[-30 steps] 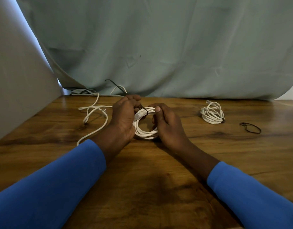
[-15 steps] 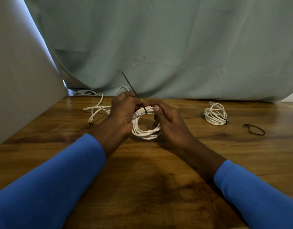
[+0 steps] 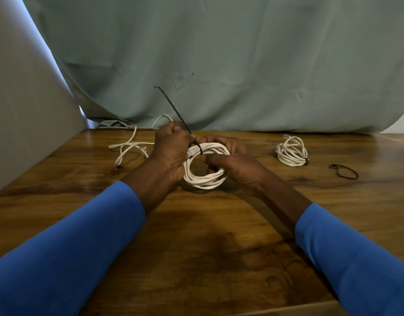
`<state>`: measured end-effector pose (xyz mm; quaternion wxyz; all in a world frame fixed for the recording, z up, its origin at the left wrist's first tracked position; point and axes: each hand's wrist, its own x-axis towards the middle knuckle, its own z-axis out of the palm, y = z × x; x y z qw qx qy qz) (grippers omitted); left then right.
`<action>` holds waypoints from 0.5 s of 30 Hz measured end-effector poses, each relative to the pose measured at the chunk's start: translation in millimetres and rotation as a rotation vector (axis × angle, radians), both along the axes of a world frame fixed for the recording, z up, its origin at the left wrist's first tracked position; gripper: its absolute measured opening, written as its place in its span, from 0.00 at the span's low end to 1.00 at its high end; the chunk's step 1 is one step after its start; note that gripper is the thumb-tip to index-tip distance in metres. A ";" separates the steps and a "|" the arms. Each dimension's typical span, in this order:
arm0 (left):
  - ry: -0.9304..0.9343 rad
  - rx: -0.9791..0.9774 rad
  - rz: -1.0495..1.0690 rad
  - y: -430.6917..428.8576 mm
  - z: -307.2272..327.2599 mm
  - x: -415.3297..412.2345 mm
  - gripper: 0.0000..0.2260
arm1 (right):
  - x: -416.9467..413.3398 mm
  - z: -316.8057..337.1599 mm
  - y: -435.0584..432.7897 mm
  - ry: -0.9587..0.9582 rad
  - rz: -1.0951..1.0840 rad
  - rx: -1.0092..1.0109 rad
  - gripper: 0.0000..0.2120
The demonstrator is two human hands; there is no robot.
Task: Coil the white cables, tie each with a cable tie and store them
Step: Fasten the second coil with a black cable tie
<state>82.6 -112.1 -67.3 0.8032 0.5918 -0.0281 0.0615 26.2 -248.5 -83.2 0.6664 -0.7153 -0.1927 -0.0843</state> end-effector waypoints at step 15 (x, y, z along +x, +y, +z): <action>0.239 0.049 -0.550 22.5 -12.6 0.0 0.23 | 2.1 -12.1 -4.1 -0.421 -0.361 -0.207 0.05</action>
